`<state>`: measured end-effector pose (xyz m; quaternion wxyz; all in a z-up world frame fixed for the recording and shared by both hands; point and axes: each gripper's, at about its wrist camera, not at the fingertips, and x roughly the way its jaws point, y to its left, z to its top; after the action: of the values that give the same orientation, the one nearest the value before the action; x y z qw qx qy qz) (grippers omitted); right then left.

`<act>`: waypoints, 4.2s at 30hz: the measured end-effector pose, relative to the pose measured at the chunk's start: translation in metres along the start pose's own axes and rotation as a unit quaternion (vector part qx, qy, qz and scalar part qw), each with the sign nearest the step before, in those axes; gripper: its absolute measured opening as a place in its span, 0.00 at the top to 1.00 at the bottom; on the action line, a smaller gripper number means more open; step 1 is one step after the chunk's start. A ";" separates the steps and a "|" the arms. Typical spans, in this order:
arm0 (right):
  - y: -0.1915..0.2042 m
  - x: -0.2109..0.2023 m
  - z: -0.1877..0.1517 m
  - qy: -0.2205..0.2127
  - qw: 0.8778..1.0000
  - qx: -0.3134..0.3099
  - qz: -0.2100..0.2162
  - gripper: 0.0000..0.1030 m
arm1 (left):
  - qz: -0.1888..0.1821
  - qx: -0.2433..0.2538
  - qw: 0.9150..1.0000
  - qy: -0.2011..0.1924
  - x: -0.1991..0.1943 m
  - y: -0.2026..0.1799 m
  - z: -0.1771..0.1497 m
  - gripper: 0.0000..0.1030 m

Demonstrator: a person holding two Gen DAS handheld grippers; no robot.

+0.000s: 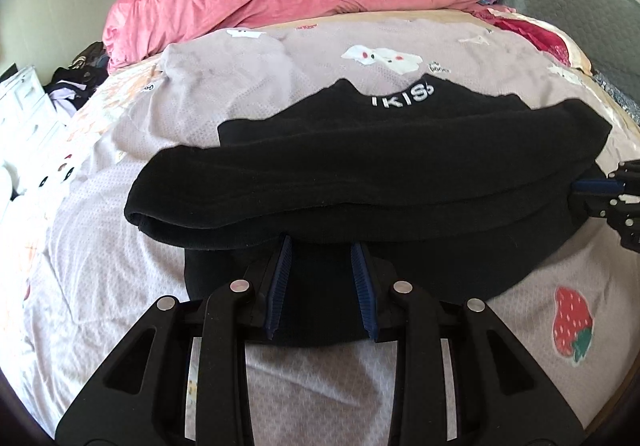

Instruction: Fold small clothes

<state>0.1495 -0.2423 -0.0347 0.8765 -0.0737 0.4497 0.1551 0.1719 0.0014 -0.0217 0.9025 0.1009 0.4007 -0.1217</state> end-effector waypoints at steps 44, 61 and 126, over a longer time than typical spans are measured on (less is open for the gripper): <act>-0.147 0.034 0.059 -0.071 0.975 0.203 -0.050 0.48 | -0.004 -0.180 0.984 -0.007 0.057 0.121 0.078 0.60; -0.139 0.050 0.055 -0.074 0.975 0.210 -0.017 0.92 | -0.082 -0.189 0.978 0.021 0.087 0.110 0.067 0.88; -0.121 0.014 -0.041 0.016 0.952 0.306 -0.026 0.79 | -0.053 -0.186 0.980 0.054 0.042 0.093 -0.004 0.47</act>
<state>0.1665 -0.3643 -0.0716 0.8535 0.1842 0.4872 -0.0137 0.2238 0.0849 -0.0481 0.8749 -0.0841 0.4690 -0.0869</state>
